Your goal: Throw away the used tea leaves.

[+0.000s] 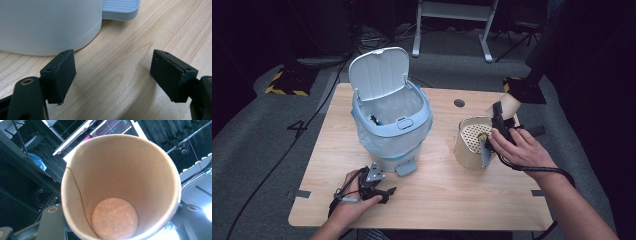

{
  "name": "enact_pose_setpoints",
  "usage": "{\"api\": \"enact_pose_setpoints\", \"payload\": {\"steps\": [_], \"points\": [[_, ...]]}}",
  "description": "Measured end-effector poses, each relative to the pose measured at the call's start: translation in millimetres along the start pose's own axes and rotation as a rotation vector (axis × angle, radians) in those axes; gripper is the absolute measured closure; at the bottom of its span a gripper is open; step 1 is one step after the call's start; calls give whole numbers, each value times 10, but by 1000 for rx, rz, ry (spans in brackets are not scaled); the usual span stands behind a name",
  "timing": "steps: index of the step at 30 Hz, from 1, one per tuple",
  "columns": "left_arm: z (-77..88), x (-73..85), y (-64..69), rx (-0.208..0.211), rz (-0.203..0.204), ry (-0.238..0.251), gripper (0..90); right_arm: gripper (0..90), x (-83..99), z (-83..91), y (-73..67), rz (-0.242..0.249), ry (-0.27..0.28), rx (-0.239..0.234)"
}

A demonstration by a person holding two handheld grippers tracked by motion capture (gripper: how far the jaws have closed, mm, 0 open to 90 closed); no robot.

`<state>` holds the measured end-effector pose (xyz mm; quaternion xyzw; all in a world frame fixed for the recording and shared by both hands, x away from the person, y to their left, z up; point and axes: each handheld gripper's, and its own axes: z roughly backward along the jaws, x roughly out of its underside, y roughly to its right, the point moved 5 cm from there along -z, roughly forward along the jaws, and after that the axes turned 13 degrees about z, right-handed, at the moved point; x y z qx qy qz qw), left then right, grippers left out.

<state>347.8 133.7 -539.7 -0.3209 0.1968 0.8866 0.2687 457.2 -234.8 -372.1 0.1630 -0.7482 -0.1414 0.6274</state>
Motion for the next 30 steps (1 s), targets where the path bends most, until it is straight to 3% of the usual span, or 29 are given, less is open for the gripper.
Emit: {"api": "enact_pose_setpoints", "payload": {"steps": [10,11,12,14,19,24,26,27,30], "points": [[0,0,0,0,0,0,208,369,38,-9,19,-68,25,-16],[0,0,1,0,0,0,208,367,47,-11,19,-89,32,-23],[0,0,1,0,0,0,208,363,57,-19,5,-151,55,-55],[0,0,0,0,0,0,208,362,59,-28,1,-177,75,-71],[0,0,1,-1,0,0,208,357,108,-77,-75,-518,195,-224],[0,0,1,-1,0,0,208,347,141,-124,-183,-771,307,-370],[0,0,0,-1,0,0,209,346,162,-147,-241,-937,386,-456],[0,0,1,-1,0,0,209,346,162,-147,-241,-937,386,-456],[0,0,1,-1,0,0,208,344,179,-170,-301,-1128,465,-557]]}}
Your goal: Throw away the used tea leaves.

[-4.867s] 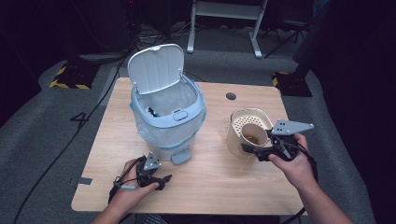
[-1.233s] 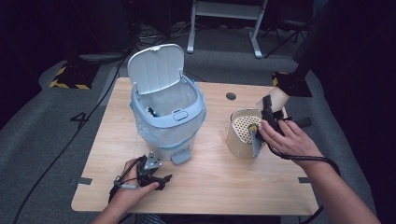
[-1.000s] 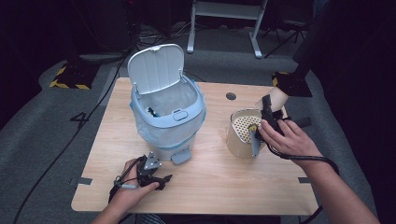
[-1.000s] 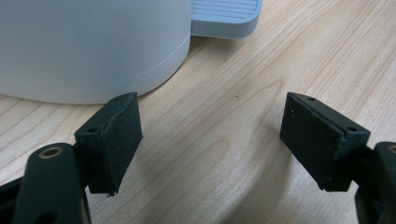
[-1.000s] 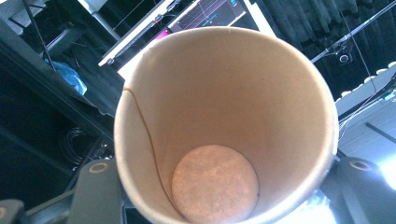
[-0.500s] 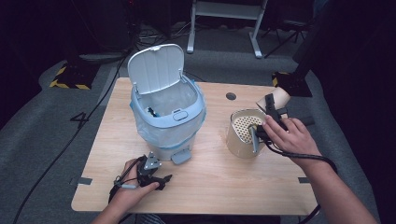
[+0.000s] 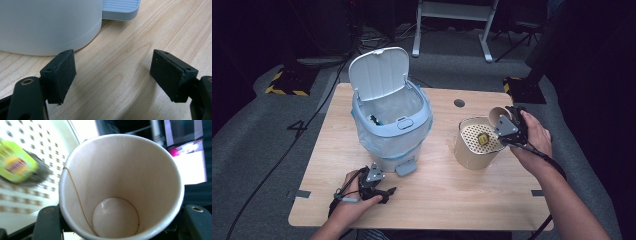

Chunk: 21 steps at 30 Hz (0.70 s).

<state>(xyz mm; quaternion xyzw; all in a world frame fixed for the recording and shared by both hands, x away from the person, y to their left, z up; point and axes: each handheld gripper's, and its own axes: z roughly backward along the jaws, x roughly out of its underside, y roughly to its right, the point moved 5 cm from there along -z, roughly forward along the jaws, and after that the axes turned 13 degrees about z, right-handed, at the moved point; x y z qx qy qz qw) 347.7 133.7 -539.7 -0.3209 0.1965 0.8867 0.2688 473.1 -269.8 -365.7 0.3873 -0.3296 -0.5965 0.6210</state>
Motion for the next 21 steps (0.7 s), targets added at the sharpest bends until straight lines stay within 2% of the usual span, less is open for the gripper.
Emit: {"api": "enact_pose_setpoints", "payload": {"steps": [1,2,4,7,9,11,15,19,21], "points": [[0,0,0,0,-1,0,208,344,18,-4,-4,-68,24,-43],[0,0,0,0,0,0,208,343,38,-12,-4,-157,62,-89],[0,0,0,0,-1,0,208,341,67,-13,-2,-289,108,-155],[0,0,0,0,-1,0,208,338,102,9,15,-533,201,-269],[0,0,0,0,0,0,208,337,123,28,32,-654,254,-324],[0,0,0,0,-1,0,208,336,138,42,40,-754,295,-383],[0,0,0,0,-1,-1,209,335,133,57,49,-874,386,-473],[0,0,0,0,0,0,208,335,118,65,69,-913,426,-495],[0,0,0,0,-1,0,208,334,106,72,77,-916,441,-499]]}}
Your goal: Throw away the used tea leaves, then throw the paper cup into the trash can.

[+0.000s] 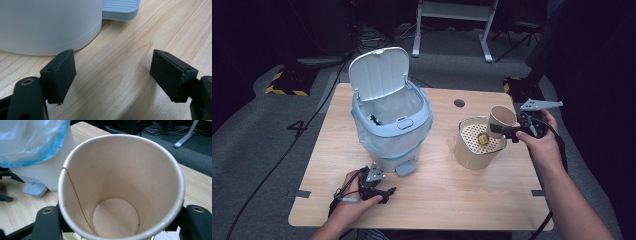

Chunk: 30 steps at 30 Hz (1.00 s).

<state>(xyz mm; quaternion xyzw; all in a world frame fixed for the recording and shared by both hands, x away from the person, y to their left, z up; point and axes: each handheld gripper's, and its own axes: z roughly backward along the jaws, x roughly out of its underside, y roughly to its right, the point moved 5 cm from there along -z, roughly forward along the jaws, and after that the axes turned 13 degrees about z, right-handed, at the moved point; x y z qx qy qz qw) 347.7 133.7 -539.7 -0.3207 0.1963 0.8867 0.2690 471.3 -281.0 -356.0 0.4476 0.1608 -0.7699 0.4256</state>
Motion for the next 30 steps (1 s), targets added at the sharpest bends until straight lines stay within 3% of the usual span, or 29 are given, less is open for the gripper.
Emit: {"api": "enact_pose_setpoints", "payload": {"steps": [5,23,30], "points": [[0,0,0,0,0,0,208,328,-20,-14,-10,5,18,-37],[-2,-1,-1,0,1,2,208,325,-111,18,-5,53,61,-77],[-1,-1,-1,2,1,0,208,325,-193,15,-34,73,75,-116]]}}
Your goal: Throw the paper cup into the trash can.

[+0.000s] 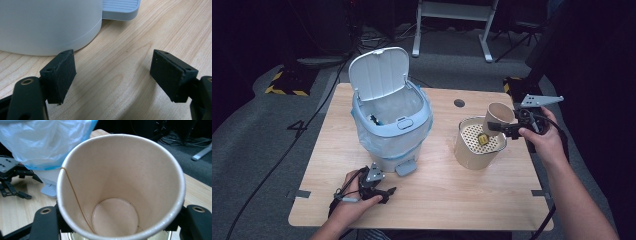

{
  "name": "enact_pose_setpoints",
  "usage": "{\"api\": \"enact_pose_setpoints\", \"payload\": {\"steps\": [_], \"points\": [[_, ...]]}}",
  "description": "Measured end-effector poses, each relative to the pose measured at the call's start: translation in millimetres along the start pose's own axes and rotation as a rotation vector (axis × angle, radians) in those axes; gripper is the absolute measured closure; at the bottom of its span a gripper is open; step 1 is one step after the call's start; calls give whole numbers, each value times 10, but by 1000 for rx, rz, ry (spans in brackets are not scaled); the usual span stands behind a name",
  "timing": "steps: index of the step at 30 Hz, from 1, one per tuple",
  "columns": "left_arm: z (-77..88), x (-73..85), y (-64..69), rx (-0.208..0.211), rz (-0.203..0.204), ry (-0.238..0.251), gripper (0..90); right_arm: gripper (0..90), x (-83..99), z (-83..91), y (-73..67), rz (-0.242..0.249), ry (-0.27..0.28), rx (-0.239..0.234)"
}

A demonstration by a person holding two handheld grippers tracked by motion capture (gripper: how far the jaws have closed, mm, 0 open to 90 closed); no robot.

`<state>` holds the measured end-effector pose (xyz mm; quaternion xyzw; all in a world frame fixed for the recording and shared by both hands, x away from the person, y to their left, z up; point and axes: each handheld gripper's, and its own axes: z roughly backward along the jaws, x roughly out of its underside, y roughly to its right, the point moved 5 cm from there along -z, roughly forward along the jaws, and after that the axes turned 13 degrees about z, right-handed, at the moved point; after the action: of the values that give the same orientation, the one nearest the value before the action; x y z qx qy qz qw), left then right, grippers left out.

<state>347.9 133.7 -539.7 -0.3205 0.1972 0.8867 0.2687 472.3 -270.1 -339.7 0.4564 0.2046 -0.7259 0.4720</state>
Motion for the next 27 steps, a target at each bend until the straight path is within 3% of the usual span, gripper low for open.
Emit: {"api": "enact_pose_setpoints", "payload": {"steps": [7,12,27], "points": [[-1,4,7,0,6,1,207,325,-197,-54,-56,30,6,-30],[-1,5,7,-2,7,2,207,320,-365,-99,-109,11,30,-80],[6,7,1,-9,5,2,208,315,-1012,-448,-345,107,76,-154]]}}
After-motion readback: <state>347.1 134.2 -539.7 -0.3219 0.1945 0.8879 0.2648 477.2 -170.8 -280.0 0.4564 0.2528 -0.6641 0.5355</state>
